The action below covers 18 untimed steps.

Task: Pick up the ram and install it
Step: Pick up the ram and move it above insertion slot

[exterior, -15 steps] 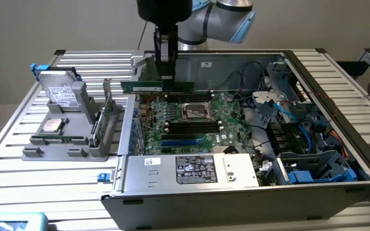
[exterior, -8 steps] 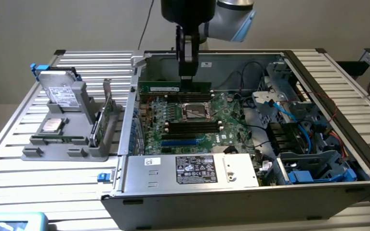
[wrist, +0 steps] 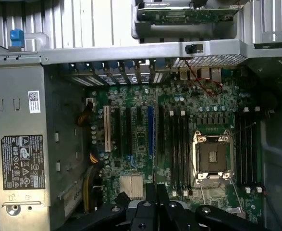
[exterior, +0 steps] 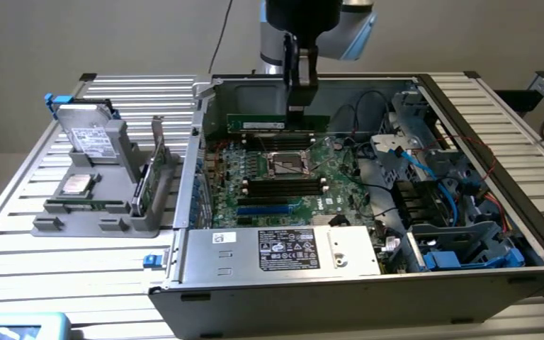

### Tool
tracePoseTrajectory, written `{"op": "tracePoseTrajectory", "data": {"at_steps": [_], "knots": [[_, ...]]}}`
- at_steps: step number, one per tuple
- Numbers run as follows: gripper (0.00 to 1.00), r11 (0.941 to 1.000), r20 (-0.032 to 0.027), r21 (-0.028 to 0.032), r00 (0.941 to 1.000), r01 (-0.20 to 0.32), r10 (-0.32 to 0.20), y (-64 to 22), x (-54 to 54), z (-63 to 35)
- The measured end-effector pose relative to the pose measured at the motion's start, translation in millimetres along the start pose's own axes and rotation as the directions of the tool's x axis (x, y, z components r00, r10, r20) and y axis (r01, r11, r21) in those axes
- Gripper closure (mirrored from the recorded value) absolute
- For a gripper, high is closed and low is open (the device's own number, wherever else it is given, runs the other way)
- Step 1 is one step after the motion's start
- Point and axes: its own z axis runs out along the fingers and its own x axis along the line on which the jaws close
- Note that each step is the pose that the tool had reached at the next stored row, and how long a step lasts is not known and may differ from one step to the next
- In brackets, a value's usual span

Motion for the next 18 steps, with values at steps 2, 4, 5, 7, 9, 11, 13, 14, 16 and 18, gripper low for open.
{"op": "tracePoseTrajectory", "data": {"at_steps": [2, 4, 5, 7, 9, 11, 13, 14, 16, 18], "knots": [[0.88, 1.0, -0.0008, 0.0011, 1.0, 0.0, 0.0, -4.7, -5.8, 0.9], [0.88, 1.0, -0.002, 0.0037, 1.0, 0.0, 0.0, -9.3, -13.0, 2.0], [0.88, 1.0, -0.0025, 0.0058, 1.0, 0.0, 0.0, -10.9, -16.3, 2.5], [0.88, 0.9999, -0.0035, 0.0108, 1.0, 0.0, 0.0, -13.8, -22.9, 3.3], [0.88, 0.9998, -0.004, 0.0178, 1.0, 0.0, 0.0, -16.0, -29.3, 4.0], [0.88, 0.9997, -0.0038, 0.0263, 1.0, 0.001, -0.001, -17.3, -34.1, 4.6], [0.88, 0.9995, -0.0035, 0.0324, 1.0, 0.003, -0.003, -18.1, -37.3, 5.8], [0.88, 0.9994, -0.0033, 0.0342, 1.0, 0.004, -0.003, -18.2, -39.1, 6.7], [0.88, 0.9993, -0.0032, 0.0358, 1.0, 0.005, -0.005, -18.1, -43.4, 9.0], [0.88, 0.9993, -0.003, 0.0361, 1.0, 0.006, -0.006, -17.9, -47.7, 11.9]]}}
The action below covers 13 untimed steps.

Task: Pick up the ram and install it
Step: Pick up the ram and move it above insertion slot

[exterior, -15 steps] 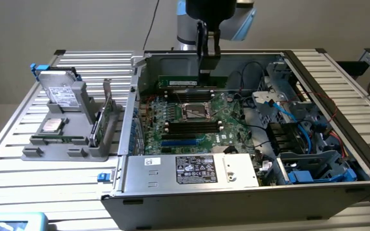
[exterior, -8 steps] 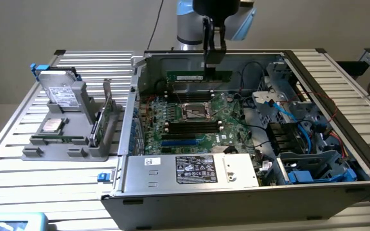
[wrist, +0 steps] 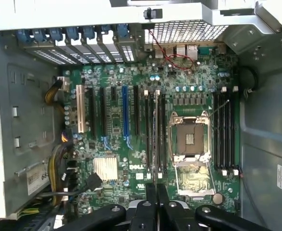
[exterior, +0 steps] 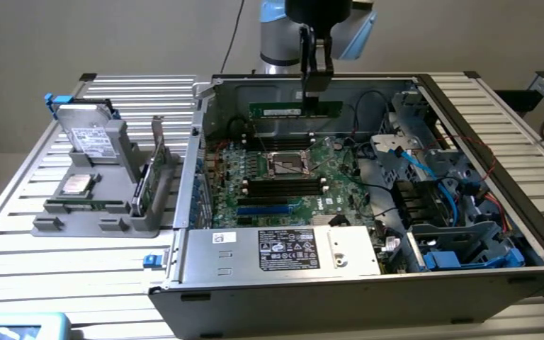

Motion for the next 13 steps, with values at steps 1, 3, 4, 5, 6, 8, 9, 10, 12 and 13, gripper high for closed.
{"op": "tracePoseTrajectory", "data": {"at_steps": [1, 3, 4, 5, 6, 8, 9, 10, 12, 13], "knots": [[0.88, 1.0, 0.0, 0.0, 1.0, 0.0, 0.0, 0.2, -1.8, 1.4], [0.88, 1.0, 0.0, 0.0, 1.0, 0.0, 0.0, 0.3, -3.1, 3.5], [0.88, 1.0, 0.0, 0.0, 1.0, 0.0, 0.0, 0.3, -3.2, 4.1], [0.88, 1.0, 0.0, 0.0, 1.0, 0.0, 0.0, 0.4, -3.4, 4.8], [0.88, 1.0, -0.0001, 0.0, 1.0, 0.0, 0.0, 0.4, -3.6, 5.4], [0.88, 1.0, -0.0002, 0.0, 1.0, 0.0, 0.0, 0.5, -3.7, 6.8], [0.88, 1.0, 0.0, 0.0, 1.0, 0.0, 0.0, 0.6, -3.7, 7.8], [0.88, 1.0, -0.0001, -0.0002, 1.0, 0.0, 0.0, 0.6, -3.8, 8.8], [0.88, 1.0, -0.0002, -0.0004, 1.0, 0.0, 0.0, 0.8, -3.8, 11.3], [0.88, 1.0, -0.0001, -0.0007, 1.0, 0.0, 0.0, 0.8, -3.9, 12.6]]}}
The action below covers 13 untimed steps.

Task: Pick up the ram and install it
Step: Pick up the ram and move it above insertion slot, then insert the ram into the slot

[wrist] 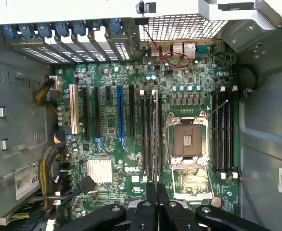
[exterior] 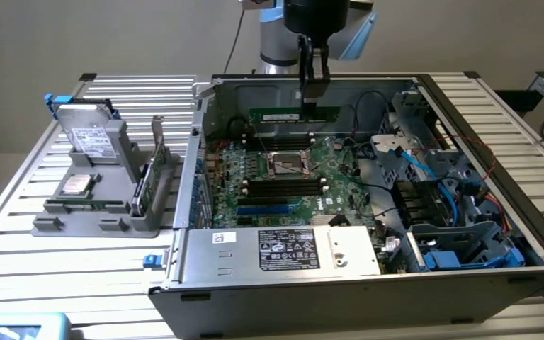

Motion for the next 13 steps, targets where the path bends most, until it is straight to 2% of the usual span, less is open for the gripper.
{"op": "tracePoseTrajectory", "data": {"at_steps": [13], "knots": [[0.88, 1.0, -0.0002, -0.0046, 1.0, 0.0, 0.0, 0.9, -0.6, 19.1]]}}
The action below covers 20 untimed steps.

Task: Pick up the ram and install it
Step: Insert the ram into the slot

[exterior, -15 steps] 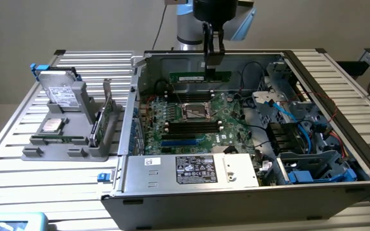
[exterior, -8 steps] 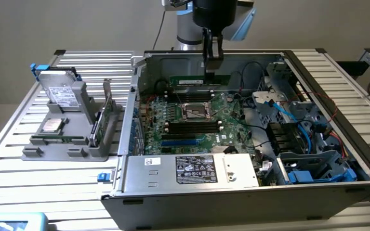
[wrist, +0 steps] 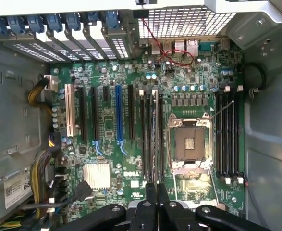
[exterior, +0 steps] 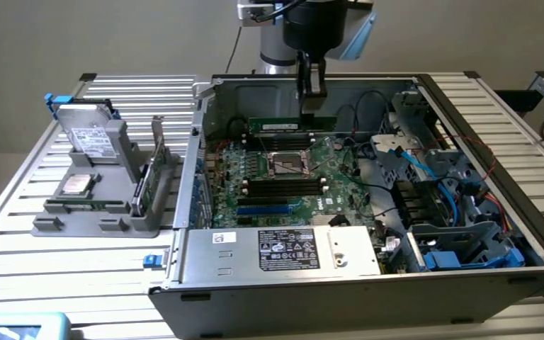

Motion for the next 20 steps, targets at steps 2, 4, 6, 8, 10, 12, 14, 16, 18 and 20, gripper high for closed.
{"op": "tracePoseTrajectory", "data": {"at_steps": [2, 4, 6, 8, 10, 12, 14, 16, 18, 20], "knots": [[0.88, 1.0, 0.0, -0.001, 1.0, 0.0, 0.0, 0.2, -0.3, 3.6], [0.88, 1.0, -0.0002, -0.0039, 1.0, 0.0, 0.0, 0.3, -0.6, 6.7], [0.88, 0.9999, -0.0005, -0.0113, 1.0, 0.0, 0.0, 0.4, -0.9, 8.8], [0.88, 0.9998, -0.0013, -0.0189, 1.0, 0.001, -0.001, 0.5, -1.4, 10.7], [0.88, 0.9997, -0.0014, -0.0228, 1.0, 0.001, -0.001, 0.8, -2.9, 13.7], [0.88, 0.9997, -0.0032, -0.0232, 1.0, 0.001, -0.001, 1.0, -6.2, 16.3], [0.88, 0.9997, -0.0095, -0.0232, 1.0, 0.001, -0.001, 1.2, -9.2, 18.3], [0.88, 0.9997, -0.0252, -0.0225, 0.9997, 0.001, -0.002, 1.5, -12.3, 19.6], [0.88, 0.9998, -0.0413, -0.0216, 0.9991, 0.001, -0.002, 1.7, -14.4, 21.0], [0.88, 0.9998, -0.0458, -0.0214, 0.9989, 0.002, -0.003, 1.7, -15.2, 22.5]]}}
